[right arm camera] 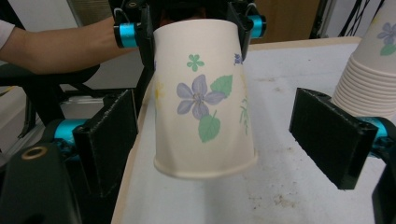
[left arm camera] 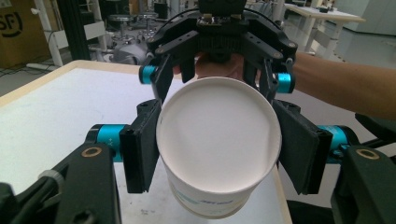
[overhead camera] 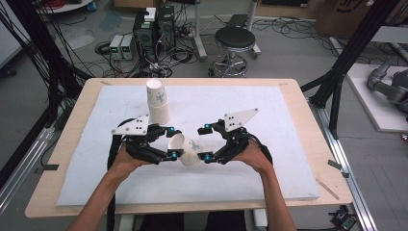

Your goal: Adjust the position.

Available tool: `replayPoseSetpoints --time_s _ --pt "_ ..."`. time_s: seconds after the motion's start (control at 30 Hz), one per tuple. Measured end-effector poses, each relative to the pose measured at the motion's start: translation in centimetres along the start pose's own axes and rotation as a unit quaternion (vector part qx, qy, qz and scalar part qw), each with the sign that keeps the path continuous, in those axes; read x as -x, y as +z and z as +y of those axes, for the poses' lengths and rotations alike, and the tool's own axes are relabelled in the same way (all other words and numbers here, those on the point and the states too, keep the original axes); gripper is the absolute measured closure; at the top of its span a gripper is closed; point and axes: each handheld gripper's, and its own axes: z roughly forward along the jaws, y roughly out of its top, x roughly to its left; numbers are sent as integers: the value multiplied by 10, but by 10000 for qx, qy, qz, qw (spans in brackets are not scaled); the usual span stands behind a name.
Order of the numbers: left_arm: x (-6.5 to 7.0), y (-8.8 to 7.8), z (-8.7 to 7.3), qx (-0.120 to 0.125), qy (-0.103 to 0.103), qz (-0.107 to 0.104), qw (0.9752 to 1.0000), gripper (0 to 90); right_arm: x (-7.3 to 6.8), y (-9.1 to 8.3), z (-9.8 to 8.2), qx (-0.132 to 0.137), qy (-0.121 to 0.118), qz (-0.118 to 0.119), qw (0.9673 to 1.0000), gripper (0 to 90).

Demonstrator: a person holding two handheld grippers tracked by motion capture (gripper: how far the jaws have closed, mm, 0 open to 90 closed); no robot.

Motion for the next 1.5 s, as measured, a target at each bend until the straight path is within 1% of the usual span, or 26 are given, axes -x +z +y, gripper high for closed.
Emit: replayPoseSetpoints --time_s 0.13,0.17,0.2,0.23,0.27,0.4,0.5,0.6,0.67,0.7,0.8,0.83,0.93,0.97,1.0,1.17,1.23,1.27,1.3,1.37,1.4,1.43,1.47,1.5 --pt "1 6 2 -21 51 -50 10000 365 0 6 0 -29 -20 89 10000 156" --pt "1 6 2 -8 32 -46 10000 365 -1 7 0 -44 -10 108 9999 156" --pt "1 7 3 -16 50 -59 10000 364 -1 8 0 -47 -15 121 9999 156" --pt "1 7 3 -7 39 -59 10000 365 -2 9 0 -61 32 146 9999 156" --pt "1 7 3 0 27 -58 10000 365 -1 10 0 -76 -20 170 9998 156" --pt "2 8 5 29 46 -102 9999 364 -3 17 0 -162 -7 270 9995 156" --pt "4 8 7 60 37 -128 9999 365 -3 22 0 -205 -59 313 9993 156" --pt "5 8 10 81 90 -153 9998 365 -3 27 -1 -290 -63 384 9988 156" --pt "6 8 11 97 92 -155 9998 365 -4 30 -1 -301 -78 384 9988 162" --pt "6 7 12 114 107 -164 9997 365 -4 30 -1 -326 -49 406 9986 168" --pt "6 6 12 112 94 -165 9998 364 -3 31 -1 -294 -61 407 9987 171" --pt "6 6 11 108 99 -164 9998 364 -4 31 -1 -316 -65 438 9985 218" --pt "6 6 11 110 88 -157 9998 365 -4 31 -1 -329 -70 443 9985 223" --pt "6 6 11 96 100 -142 9998 364 -3 31 -1 -337 -81 463 9983 265" --pt "6 6 11 96 100 -142 9998 364 -3 31 -1 -337 -81 463 9983 265" --pt "6 6 11 83 102 -165 9998 367 -4 30 -1 -373 -142 430 9983 321" --pt "6 6 10 78 107 -179 9998 365 -4 30 -1 -387 -154 435 9982 328" --pt "6 6 10 75 114 -187 9997 358 -4 30 -1 -389 -154 430 9982 328" --pt "6 7 10 103 132 -171 9997 318 -4 30 -1 -393 -169 423 9982 327" --pt "5 7 10 137 159 95 9997 133 -4 30 -1 -398 -163 407 9982 327" --pt "4 6 9 167 136 92 9997 92 -5 29 -1 -399 -146 393 9983 326" --pt "2 5 8 224 67 47 9997 57 -5 28 -1 -411 -152 380 9983 327" --pt "2 5 8 224 67 47 9997 55 -4 28 -1 -422 -160 360 9983 326" --pt "1 2 6 285 46 5 9996 55 -4 27 -1 -407 -136 360 9984 326"
